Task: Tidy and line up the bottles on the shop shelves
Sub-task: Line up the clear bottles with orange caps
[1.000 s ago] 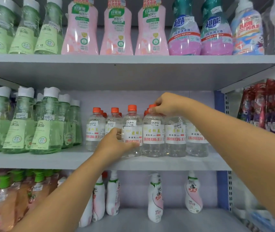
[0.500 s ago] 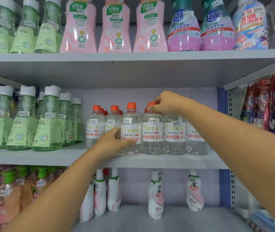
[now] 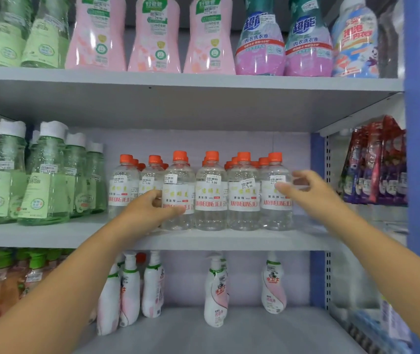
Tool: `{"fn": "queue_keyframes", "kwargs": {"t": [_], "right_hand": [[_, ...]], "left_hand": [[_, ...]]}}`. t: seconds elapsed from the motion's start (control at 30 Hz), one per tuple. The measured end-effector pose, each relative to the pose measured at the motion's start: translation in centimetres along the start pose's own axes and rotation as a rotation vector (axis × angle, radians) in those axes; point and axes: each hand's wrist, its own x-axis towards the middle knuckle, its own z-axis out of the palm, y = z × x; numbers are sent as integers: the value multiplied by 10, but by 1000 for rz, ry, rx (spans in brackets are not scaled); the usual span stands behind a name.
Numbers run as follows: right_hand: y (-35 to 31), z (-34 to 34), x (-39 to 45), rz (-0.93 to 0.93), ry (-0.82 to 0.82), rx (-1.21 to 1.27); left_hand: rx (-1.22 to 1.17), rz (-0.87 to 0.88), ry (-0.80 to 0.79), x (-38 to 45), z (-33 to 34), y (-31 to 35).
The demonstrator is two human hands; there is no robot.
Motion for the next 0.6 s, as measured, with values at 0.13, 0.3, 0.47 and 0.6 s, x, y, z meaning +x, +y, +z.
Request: {"fn": "queue_keyframes", "kwargs": {"t": [0.13, 0.3, 0.47, 0.6], "right_hand": [[19, 18, -7, 52, -174, -25], [21, 21, -7, 16, -127, -10], [25, 23, -8, -19, -125, -1], [17, 21, -16, -18, -100, -88]], "left_hand": [[41, 5, 33, -3, 0, 3], [57, -5, 47, -5, 0, 3], [64, -7, 47, -9, -1, 5], [61, 10, 125, -19, 3, 16]]}}
